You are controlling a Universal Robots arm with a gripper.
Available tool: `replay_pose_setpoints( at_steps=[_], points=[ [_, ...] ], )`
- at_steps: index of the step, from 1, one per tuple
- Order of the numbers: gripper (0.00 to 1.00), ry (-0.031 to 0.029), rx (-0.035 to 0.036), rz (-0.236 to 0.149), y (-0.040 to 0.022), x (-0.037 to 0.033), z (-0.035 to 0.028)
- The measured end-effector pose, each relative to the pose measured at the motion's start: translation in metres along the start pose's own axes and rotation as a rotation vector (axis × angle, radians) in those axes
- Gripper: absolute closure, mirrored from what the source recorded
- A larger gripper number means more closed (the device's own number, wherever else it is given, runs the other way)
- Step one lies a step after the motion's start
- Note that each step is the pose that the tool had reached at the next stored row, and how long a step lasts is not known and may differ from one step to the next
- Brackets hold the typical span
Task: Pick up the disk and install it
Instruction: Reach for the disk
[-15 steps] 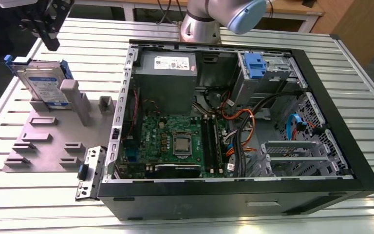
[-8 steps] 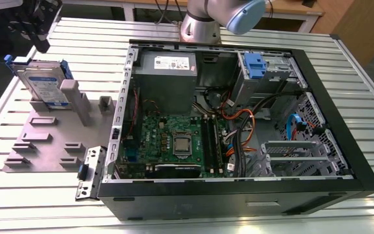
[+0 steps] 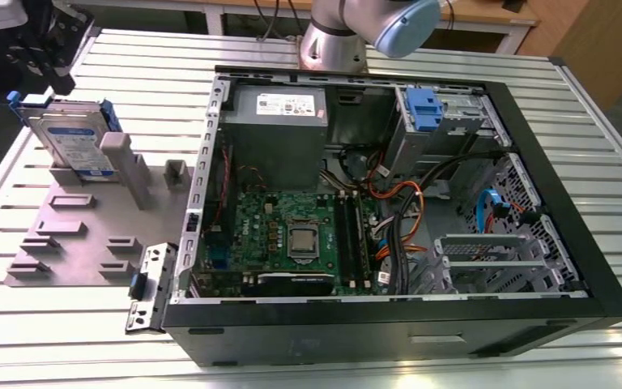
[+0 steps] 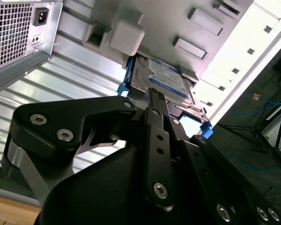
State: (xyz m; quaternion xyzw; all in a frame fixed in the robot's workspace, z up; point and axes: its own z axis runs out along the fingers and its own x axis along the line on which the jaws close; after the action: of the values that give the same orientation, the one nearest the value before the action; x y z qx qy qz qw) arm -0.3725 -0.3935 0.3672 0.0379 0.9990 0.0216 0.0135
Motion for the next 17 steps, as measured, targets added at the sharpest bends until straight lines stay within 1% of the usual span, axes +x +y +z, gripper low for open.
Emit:
replay_pose_setpoints(
  at_steps=[3,5,8,11,17],
  points=[
    [0.89,-0.0001,0.0,0.0,0.002,0.0079,0.0047],
    [0.89,-0.0002,-0.0001,0.0,0.0032,0.0116,0.0081],
    [0.89,0.0002,-0.001,-0.004,0.0032,0.0154,0.013],
    [0.89,0.0002,-0.0014,-0.008,0.004,0.0193,0.0161],
    [0.89,0.0006,-0.0018,-0.018,0.0101,0.0235,0.0199]
  ],
)
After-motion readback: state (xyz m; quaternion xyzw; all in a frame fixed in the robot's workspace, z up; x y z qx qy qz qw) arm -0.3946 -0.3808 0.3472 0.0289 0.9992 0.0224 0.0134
